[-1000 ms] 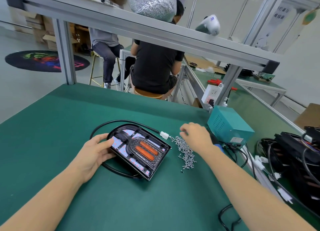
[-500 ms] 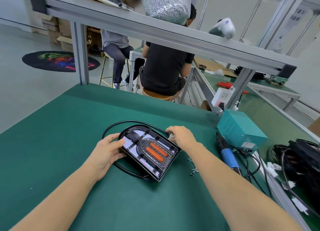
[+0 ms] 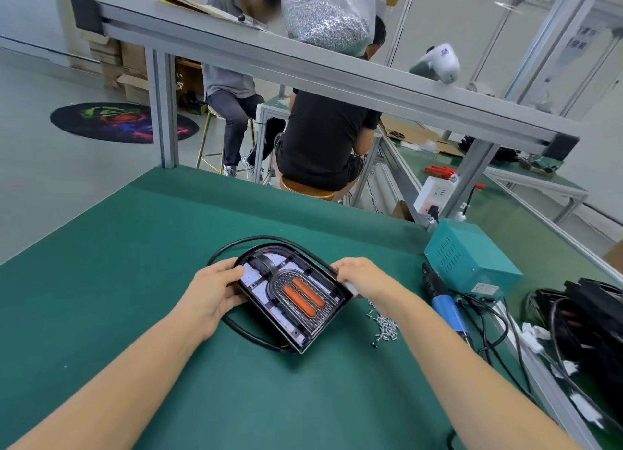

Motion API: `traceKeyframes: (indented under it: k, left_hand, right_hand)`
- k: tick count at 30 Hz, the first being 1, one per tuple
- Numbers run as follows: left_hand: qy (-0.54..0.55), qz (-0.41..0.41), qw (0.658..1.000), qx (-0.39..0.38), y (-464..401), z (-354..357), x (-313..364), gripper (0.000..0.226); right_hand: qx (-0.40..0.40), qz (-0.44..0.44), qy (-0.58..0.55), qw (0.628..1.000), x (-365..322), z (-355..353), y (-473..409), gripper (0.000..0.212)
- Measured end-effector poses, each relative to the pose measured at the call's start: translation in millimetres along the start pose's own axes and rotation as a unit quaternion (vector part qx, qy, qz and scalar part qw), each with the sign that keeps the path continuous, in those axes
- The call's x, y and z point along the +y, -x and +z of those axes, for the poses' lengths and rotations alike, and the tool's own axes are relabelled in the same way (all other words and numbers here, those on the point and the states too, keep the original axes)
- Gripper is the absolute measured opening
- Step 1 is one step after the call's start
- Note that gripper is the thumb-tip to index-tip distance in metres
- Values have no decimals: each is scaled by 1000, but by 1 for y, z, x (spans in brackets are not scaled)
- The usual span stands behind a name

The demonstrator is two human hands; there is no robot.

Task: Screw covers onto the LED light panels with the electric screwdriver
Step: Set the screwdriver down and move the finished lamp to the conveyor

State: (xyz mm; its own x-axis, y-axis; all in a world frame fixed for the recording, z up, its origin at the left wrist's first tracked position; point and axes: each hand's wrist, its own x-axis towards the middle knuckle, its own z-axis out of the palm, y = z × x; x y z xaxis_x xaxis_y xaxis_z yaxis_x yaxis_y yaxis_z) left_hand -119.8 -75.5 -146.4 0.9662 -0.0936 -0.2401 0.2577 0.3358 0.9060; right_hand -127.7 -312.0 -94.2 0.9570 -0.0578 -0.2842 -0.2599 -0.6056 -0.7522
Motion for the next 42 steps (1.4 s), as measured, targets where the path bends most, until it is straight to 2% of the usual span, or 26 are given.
traceKeyframes:
  k: [5,7,9,11,16,19,22,28,30,35,39,42]
  left_hand:
    - [-50,19,998,12,-9,15,8,29]
    - [-84,38,996,-3,-14,25,11,30]
    - [-139,54,989,-1,-20,35,13,31]
    - [-218,87,972,19,-25,38,12,33]
    - [-423,209,869,147,-17,13,11,34]
    - [-508,170,816,217,-7,-9,8,43]
    - [-582,123,771,229,9,-22,-2,46]
    - [-712,121,665,193,26,-21,-13,40]
    - [-716,117,662,186,25,-18,-10,36]
    - [-697,123,683,181,23,-14,-5,21]
    - [-687,111,694,185,24,-10,-1,20]
    - [-652,113,724,194,22,-7,-1,20]
  right_hand:
    - [-27,25,-128,991,9,15,18,13]
    - [-58,27,-140,988,13,25,21,25]
    - [-47,17,-183,982,15,37,24,29]
    - [-6,-1,-253,967,19,49,27,24]
    - [78,13,-381,921,26,66,33,16]
    - [102,23,-391,914,24,70,33,17]
    - [113,26,-387,915,24,74,33,21]
    - [111,21,-396,911,25,74,34,25]
    - [109,19,-398,911,26,74,34,25]
    - [104,15,-407,907,26,74,35,23]
    - [104,13,-407,907,26,74,36,23]
    - [107,10,-405,908,27,74,36,23]
